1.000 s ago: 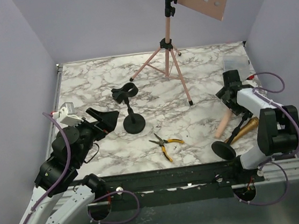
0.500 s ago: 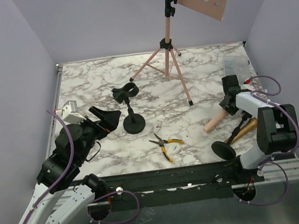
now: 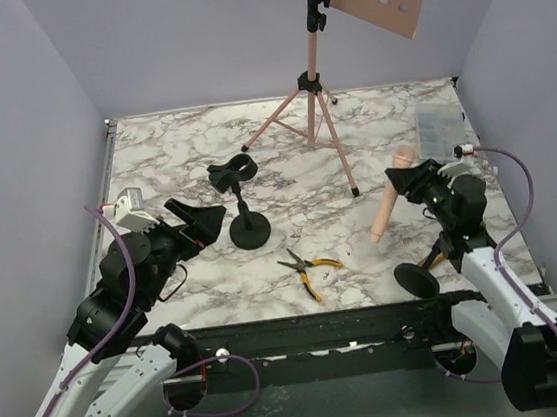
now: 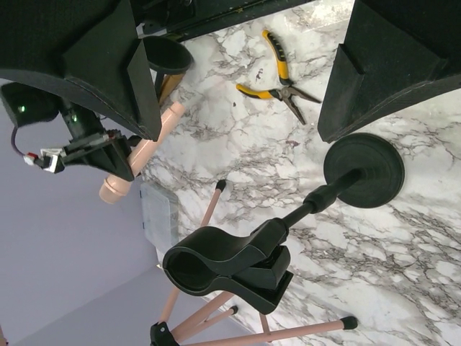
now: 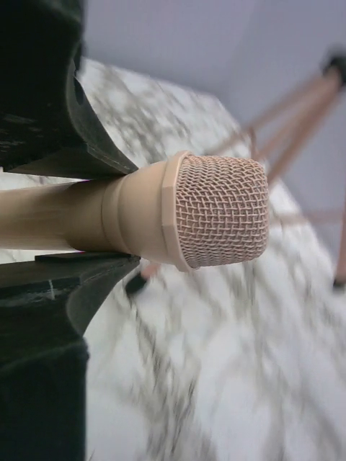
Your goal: Set up the instrument practice props
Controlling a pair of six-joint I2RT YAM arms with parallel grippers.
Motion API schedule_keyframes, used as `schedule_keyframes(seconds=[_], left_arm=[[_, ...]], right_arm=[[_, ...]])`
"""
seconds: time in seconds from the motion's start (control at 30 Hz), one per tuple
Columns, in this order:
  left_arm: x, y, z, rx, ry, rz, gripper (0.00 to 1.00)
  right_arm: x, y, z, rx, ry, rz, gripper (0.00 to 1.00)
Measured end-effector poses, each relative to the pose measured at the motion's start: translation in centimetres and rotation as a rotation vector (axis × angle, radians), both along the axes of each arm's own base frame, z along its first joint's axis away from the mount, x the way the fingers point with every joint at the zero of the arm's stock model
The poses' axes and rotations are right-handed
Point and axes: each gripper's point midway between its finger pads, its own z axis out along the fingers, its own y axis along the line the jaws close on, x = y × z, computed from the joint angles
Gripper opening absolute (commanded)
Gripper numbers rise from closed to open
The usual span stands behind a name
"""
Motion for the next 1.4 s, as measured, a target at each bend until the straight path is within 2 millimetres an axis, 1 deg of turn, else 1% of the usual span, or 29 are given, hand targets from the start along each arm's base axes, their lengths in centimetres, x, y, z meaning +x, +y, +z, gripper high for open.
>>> schedule_keyframes(seconds=[0.1, 0.17, 0.27, 0.4, 0.47, 0.5, 0.57, 0.63, 0.7, 0.77, 0.83, 0.9, 0.93, 1.0, 1.07, 1.1, 1.2, 1.27, 1.4], left_arm=[[-0.2, 0.1, 0.3, -0.007, -0.010, 0.000, 0.99], [-0.2, 0.2, 0.4, -0.010, -0.014, 0.000, 0.99], [-0.2, 0.2, 0.5, -0.012, -0.018, 0.000, 0.99], [-0.2, 0.1, 0.4, -0.011, -0.017, 0.000, 0.99], [-0.2, 0.1, 0.2, -0.009, -0.013, 0.000, 0.99], [-0.2, 0.1, 0.1, -0.009, -0.012, 0.000, 0.99], [-0.2, 0.1, 0.0, -0.008, -0.011, 0.000, 0.99], [-0.3, 0.3, -0.2, -0.010, -0.012, 0.000, 0.99], [-0.5, 0.4, -0.3, -0.017, -0.016, 0.001, 0.99], [-0.7, 0.5, -0.2, -0.023, -0.020, 0.001, 0.99], [-0.8, 0.6, -0.1, -0.030, -0.026, 0.002, 0.99], [-0.9, 0.6, 0.0, -0.034, -0.027, 0.003, 0.99], [-0.9, 0.6, -0.1, -0.034, -0.026, 0.002, 0.99], [-0.9, 0.6, -0.1, -0.033, -0.023, 0.003, 0.99], [-0.9, 0.6, -0.2, -0.036, -0.021, 0.003, 0.99], [-1.0, 0.7, -0.4, -0.040, -0.018, 0.004, 0.99], [-1.1, 0.7, -1.0, -0.046, -0.006, 0.007, 0.99], [-1.1, 0.7, -1.6, -0.048, 0.006, 0.009, 0.99], [-1.2, 0.7, -1.8, -0.052, 0.017, 0.011, 0.99]], right_arm=[[-2.3, 4.9, 3.7, 0.071, -0.307, 0.289, 0.01], [-4.2, 7.8, 6.0, 0.117, -0.445, 0.486, 0.00], [-6.2, 11.4, 10.0, 0.181, -0.580, 0.761, 0.01], [-8.3, 15.5, 15.3, 0.214, -0.695, 1.048, 0.01], [-10.4, 18.3, 19.0, 0.176, -0.815, 1.201, 0.01], [-11.9, 19.7, 21.4, 0.138, -0.905, 1.276, 0.01], [-14.2, 22.0, 25.5, 0.060, -1.077, 1.364, 0.00], [-15.7, 23.8, 29.5, 0.004, -1.211, 1.387, 0.01], [-16.0, 25.2, 33.2, -0.027, -1.308, 1.343, 0.01], [-15.2, 26.1, 35.8, -0.043, -1.358, 1.269, 0.00], [-13.7, 27.2, 36.9, -0.060, -1.374, 1.202, 0.01], [-11.9, 29.0, 37.0, -0.081, -1.362, 1.146, 0.00], [-11.0, 30.1, 36.6, -0.092, -1.350, 1.131, 0.01], [-9.7, 32.2, 35.1, -0.108, -1.319, 1.126, 0.00], [-8.6, 34.0, 33.7, -0.123, -1.282, 1.134, 0.00], [-8.1, 34.8, 33.3, -0.128, -1.270, 1.138, 0.01], [-7.2, 36.2, 33.0, -0.131, -1.258, 1.142, 0.00], [-7.0, 36.6, 33.4, -0.129, -1.266, 1.139, 0.01], [-6.8, 37.0, 34.8, -0.124, -1.294, 1.129, 0.01]])
